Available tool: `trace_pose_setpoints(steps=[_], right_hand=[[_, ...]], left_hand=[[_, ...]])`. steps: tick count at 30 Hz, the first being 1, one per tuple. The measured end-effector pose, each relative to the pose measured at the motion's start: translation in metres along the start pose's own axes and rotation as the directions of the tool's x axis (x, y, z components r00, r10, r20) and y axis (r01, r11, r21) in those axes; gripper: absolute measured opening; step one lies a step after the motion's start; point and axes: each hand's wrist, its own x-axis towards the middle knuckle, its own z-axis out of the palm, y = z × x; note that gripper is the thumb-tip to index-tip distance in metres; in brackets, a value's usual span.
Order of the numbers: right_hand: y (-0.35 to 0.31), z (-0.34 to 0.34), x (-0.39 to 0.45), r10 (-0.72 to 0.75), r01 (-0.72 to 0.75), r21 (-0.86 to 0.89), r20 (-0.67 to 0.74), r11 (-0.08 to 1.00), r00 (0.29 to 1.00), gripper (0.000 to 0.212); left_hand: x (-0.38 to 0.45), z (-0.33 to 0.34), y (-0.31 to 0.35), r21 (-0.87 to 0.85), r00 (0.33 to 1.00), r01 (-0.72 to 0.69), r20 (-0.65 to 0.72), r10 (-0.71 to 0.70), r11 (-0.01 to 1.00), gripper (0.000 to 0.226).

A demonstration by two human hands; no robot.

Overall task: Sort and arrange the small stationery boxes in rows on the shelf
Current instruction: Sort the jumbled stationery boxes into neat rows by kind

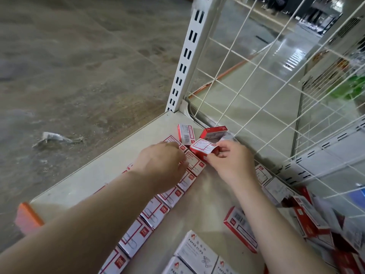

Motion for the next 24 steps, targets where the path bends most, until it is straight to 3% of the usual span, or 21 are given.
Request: trace_pose_setpoints(steps=[16,24], right_hand=[[-0.024,0.018,0.022,0.067,-0.077,0.059,0.156,0.995,0.985,0.019],[-0.022,0.026,0.025,0.086,-0.121,0.153,0.22,0.981,0.972,0.013]], left_hand=[[-0.003,0.002,-0.004,0.012,0.999,-0.047,0.011,0.046,0.999,0.038],[-0.002,0.005,-0.005,0.031,0.999,-0.042,0.006,0.042,0.999,0.038]])
